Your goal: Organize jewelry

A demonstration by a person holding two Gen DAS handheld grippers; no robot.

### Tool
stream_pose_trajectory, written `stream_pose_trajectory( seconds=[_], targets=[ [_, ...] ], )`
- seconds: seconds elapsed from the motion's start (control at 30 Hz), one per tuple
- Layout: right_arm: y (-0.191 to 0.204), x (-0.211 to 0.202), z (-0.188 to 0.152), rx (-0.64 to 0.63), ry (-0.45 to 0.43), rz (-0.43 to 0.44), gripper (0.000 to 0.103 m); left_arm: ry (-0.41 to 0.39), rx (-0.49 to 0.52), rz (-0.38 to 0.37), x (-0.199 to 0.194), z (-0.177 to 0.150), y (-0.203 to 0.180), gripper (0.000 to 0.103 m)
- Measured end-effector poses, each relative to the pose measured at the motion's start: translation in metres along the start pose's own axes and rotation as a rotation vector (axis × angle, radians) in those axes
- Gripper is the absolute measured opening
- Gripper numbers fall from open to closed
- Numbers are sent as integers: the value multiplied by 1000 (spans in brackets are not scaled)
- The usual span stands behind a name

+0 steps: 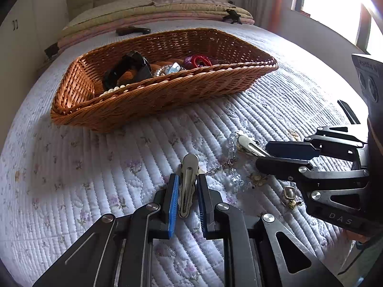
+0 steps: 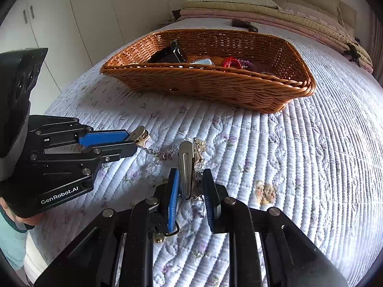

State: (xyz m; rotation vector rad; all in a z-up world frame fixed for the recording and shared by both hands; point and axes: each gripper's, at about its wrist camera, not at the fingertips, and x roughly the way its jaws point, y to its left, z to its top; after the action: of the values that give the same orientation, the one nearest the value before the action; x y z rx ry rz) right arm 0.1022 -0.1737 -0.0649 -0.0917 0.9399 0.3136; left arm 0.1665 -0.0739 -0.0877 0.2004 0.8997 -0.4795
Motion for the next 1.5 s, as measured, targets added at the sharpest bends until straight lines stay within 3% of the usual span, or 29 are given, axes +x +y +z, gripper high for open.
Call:
stream_pose_trajectory(
  seconds=[0.1, 0.3, 0.4, 0.5, 0.67, 0.87, 0.97, 1.0, 1.03, 1.13, 1.23, 1.33, 1.5],
  targets=[
    [4, -4, -2, -16, -19, -20, 17, -9, 14, 9, 0, -1, -3, 14],
    [-22, -28, -5, 111, -81, 130, 13, -16, 5, -9, -1, -3, 0, 14],
    [-33, -29, -9, 141, -61, 126, 13, -17, 1, -17, -1, -5, 1, 14],
    [-31, -29, -13, 95, -26, 146, 13, -18, 4, -21, -1, -5, 2, 14],
    [-10, -43, -8, -2, -79, 111, 15, -17, -17, -51, 0, -4, 6, 14],
    [6, -18, 2, -90, -15, 67, 15, -22, -21, -56, 0, -4, 7, 14],
    [10, -14, 3, -140, -14, 56, 30, -21, -24, -64, 0, -5, 10, 14],
    [12, -13, 4, -156, -9, 43, 41, -20, -26, -66, 0, -5, 10, 14],
    [14, -10, 5, -175, -1, 32, 42, -20, -26, -67, 1, -5, 10, 14],
    [18, 1, 7, -226, 52, 20, 37, -21, -25, -66, 0, -5, 10, 14],
    [18, -3, 7, -228, 25, 14, 29, -21, -26, -68, 1, -5, 11, 14],
    [19, -12, 7, -242, -14, 5, 27, -21, -26, -69, 1, -5, 10, 14],
    [30, -3, 8, -315, 28, -4, 26, -21, -26, -69, 1, -6, 11, 14]
  ],
)
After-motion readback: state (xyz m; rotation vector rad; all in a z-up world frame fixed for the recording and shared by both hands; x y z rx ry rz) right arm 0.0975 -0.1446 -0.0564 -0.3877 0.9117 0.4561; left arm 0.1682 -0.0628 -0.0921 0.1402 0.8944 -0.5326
